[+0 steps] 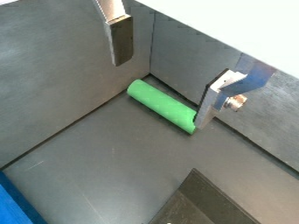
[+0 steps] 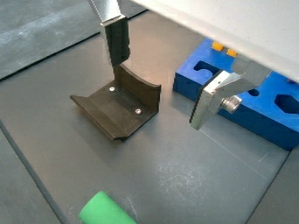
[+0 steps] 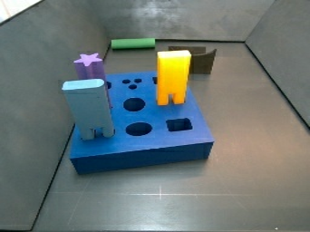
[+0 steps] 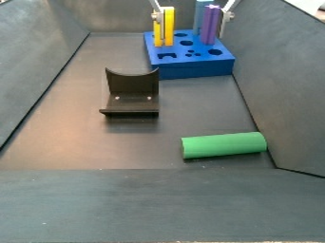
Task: Pick up the oval object. Move up. Place the oval object on the fixture. Regrasp the oval object. Move to above the board. Insert the oval object.
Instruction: Pick up the oval object.
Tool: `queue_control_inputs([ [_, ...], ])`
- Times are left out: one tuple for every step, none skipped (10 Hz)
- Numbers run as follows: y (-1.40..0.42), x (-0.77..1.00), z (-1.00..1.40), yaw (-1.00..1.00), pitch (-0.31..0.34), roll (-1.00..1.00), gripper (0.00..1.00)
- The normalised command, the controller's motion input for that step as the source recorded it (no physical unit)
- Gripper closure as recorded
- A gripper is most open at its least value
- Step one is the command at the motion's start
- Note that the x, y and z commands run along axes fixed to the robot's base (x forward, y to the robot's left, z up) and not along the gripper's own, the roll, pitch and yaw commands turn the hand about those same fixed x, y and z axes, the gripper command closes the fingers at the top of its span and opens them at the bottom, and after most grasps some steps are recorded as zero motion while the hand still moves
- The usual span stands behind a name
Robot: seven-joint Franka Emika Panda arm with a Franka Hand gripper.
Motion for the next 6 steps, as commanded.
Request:
queue_control_inputs([
  [0.1,-0.1,0.0,0.0,0.0,0.0,0.0],
  [0.52,-0.14,-0.23,-0.32,-0.033,-0.09,0.0],
  [0.27,-0.01,-0.3,-0.69,-0.066,0.0,0.0],
  [0.25,0.0,-0.29,-0.74,-0.144,0.0,0.0],
  [0.32,0.0,-0.27,-0.65,-0.167,0.0,0.0],
  [0.42,0.0,-0.52,-0.59,-0.146,0.0,0.0],
])
